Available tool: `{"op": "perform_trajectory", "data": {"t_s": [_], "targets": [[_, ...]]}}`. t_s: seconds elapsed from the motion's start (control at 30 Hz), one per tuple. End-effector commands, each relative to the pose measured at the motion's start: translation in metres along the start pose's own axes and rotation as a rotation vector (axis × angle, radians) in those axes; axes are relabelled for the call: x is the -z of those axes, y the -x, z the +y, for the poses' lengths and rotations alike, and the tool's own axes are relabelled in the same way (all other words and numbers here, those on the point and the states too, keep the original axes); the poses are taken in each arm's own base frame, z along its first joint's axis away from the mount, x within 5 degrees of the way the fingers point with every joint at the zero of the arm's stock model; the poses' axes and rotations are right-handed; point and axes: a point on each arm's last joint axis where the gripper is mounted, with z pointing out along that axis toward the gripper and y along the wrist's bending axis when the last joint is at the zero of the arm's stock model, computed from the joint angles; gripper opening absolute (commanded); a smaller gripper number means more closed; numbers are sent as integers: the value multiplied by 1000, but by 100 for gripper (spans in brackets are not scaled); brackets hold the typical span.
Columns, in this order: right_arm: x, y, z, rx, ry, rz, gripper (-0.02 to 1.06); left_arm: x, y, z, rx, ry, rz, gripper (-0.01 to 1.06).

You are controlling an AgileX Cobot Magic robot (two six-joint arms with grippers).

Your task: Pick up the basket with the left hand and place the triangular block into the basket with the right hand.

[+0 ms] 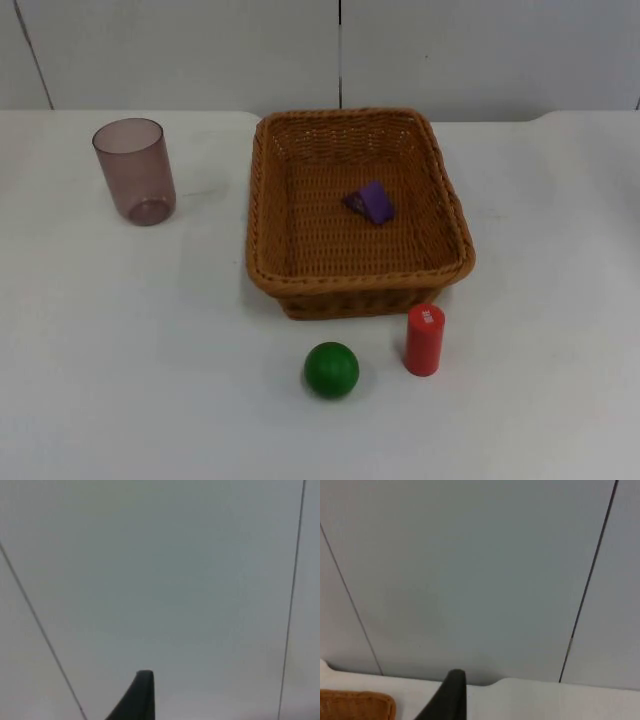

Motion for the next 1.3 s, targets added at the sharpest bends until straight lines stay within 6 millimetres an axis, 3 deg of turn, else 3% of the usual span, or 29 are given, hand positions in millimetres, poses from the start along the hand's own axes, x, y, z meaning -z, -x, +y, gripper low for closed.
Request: {"op": "perform_trajectory", "data": {"t_s": [0.0,0.13,0.3,0.47,0.5,0.6,0.63,0.8,0.83,0.97,1.0,1.13,1.17,1.27], "targets": [[7,0,0,-3,3,18,105,3,-1,4,-15,22,28,101],[11,-7,0,17,0,14,105,0,-10,16,107,4,70,101],[36,-21,1,42,-40,-87,105,6,-41,46,204,-60,118,101],[55,-23,2,40,-50,-128,105,22,-53,61,127,30,141,101],[62,-21,2,39,-50,-147,105,33,-49,63,97,55,118,101],[107,-13,6,36,-59,-247,105,61,-36,63,113,65,35,101],[107,-13,6,36,-59,-247,105,61,-36,63,113,65,35,101],[188,-14,10,107,-121,-413,105,114,-20,63,92,86,-96,101],[188,-14,10,107,-121,-413,105,114,-20,63,92,86,-96,101],[248,-29,17,110,-128,-505,105,168,-9,61,84,87,-247,101],[248,-29,17,110,-128,-505,105,168,-9,61,84,87,-247,101],[300,-52,23,130,-138,-577,105,229,-14,55,77,76,-310,101],[300,-52,23,130,-138,-577,105,229,-14,55,77,76,-310,101],[336,-76,30,119,-114,-627,105,283,-26,48,46,58,-379,101]]}}
